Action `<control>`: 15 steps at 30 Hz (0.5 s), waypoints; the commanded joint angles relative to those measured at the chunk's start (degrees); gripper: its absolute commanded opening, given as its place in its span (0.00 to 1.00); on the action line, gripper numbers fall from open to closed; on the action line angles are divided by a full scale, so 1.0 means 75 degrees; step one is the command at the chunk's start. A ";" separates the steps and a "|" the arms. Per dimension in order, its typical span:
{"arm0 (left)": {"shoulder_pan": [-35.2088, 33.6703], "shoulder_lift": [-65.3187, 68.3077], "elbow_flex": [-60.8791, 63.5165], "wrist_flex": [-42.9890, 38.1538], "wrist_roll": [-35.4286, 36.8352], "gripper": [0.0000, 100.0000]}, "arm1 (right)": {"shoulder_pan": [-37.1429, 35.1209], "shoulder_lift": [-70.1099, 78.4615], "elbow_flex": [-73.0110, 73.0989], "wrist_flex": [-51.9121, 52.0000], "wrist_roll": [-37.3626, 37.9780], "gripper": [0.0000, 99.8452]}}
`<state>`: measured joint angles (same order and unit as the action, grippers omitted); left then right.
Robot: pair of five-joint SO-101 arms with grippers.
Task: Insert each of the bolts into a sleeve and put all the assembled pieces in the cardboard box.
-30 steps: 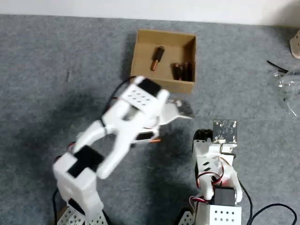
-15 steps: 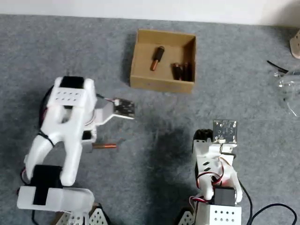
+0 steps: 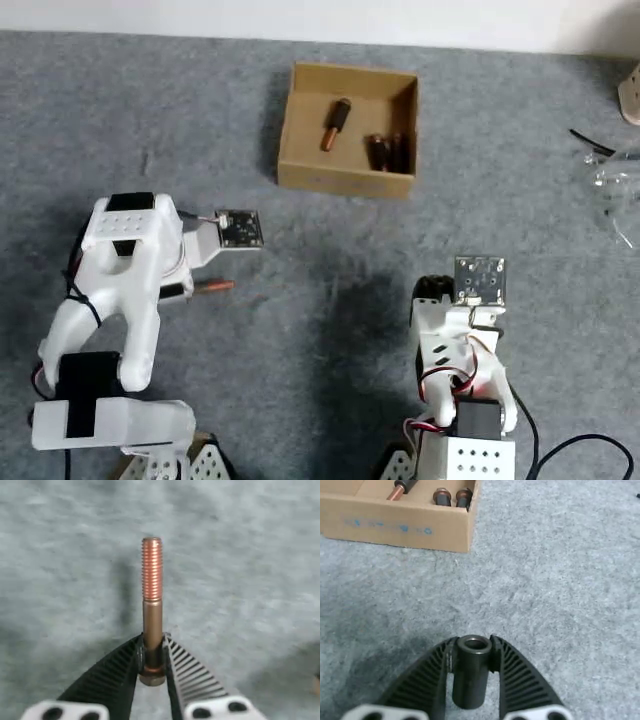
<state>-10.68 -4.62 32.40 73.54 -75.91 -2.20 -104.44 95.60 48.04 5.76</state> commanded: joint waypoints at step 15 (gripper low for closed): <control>-0.0100 0.1225 -0.2831 0.0047 -0.1020 0.00 | 0.0076 -0.0111 0.0545 -0.0322 0.0094 0.00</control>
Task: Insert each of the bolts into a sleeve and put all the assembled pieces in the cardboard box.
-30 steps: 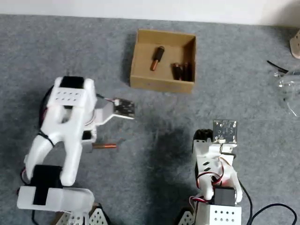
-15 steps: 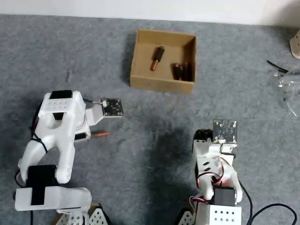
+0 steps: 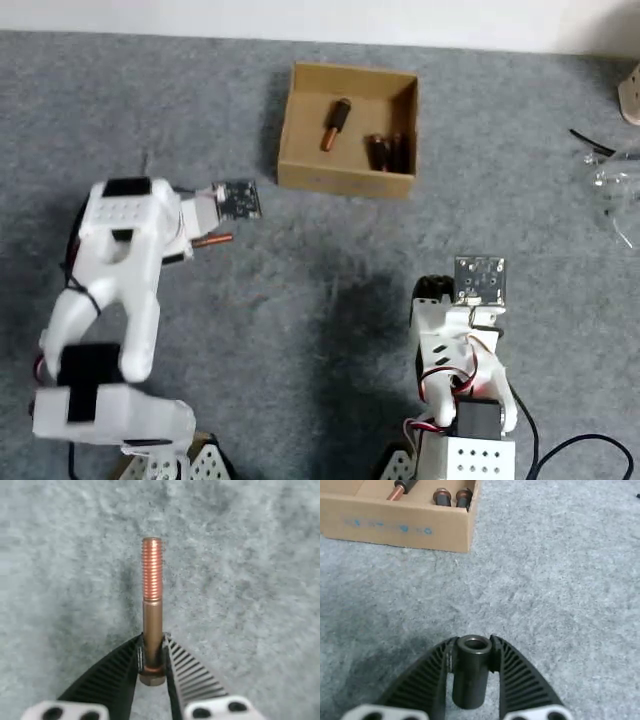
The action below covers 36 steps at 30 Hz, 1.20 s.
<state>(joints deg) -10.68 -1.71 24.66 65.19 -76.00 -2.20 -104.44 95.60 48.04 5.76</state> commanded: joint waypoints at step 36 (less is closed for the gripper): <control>-0.0580 0.4226 -0.7379 0.4712 0.9928 0.20 | 0.0029 -0.0111 0.0580 -0.0522 0.0094 0.00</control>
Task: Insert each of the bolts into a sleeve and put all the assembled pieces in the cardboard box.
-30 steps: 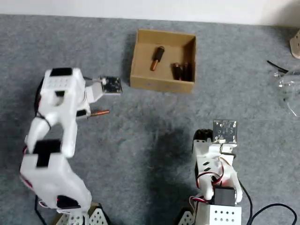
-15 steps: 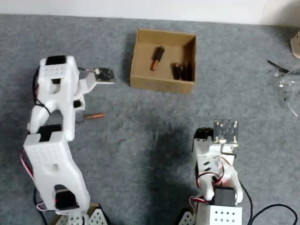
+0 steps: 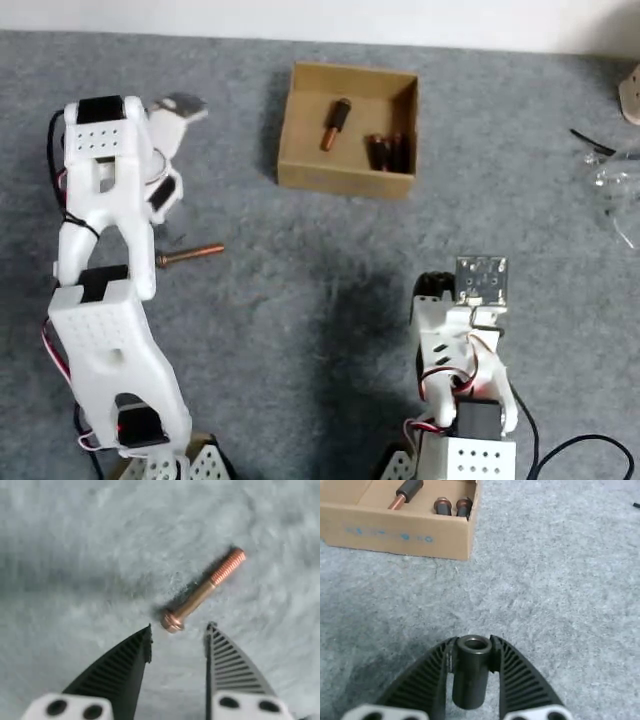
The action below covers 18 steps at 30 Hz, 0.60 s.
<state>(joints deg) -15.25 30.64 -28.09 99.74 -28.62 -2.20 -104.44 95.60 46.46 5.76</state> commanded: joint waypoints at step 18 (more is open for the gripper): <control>0.0932 -0.0064 0.0826 0.0094 1.2331 0.14 | 0.0029 -0.0111 0.0592 -0.0311 0.0094 0.00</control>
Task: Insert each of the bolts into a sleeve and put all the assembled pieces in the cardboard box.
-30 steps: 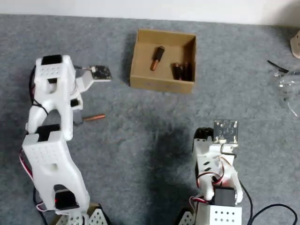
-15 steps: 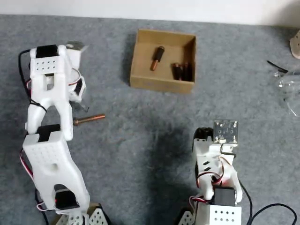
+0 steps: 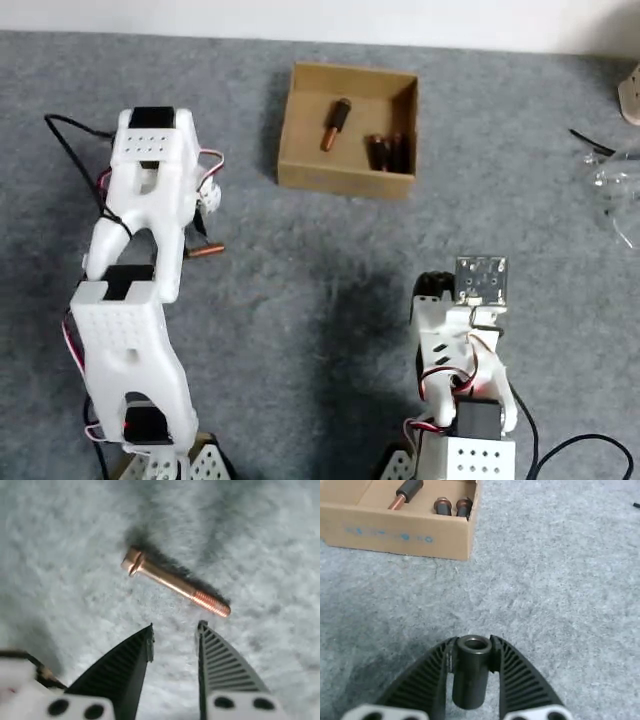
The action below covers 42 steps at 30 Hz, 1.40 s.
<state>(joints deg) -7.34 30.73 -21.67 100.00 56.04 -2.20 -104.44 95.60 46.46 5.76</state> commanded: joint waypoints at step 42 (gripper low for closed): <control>-0.0627 0.1213 -0.1659 -0.0422 0.2344 0.14 | 0.0029 -0.0111 0.0592 -0.0311 0.0105 0.01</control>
<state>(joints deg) -10.24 39.60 -31.69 98.24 73.19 -2.20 -104.44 95.60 46.46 5.76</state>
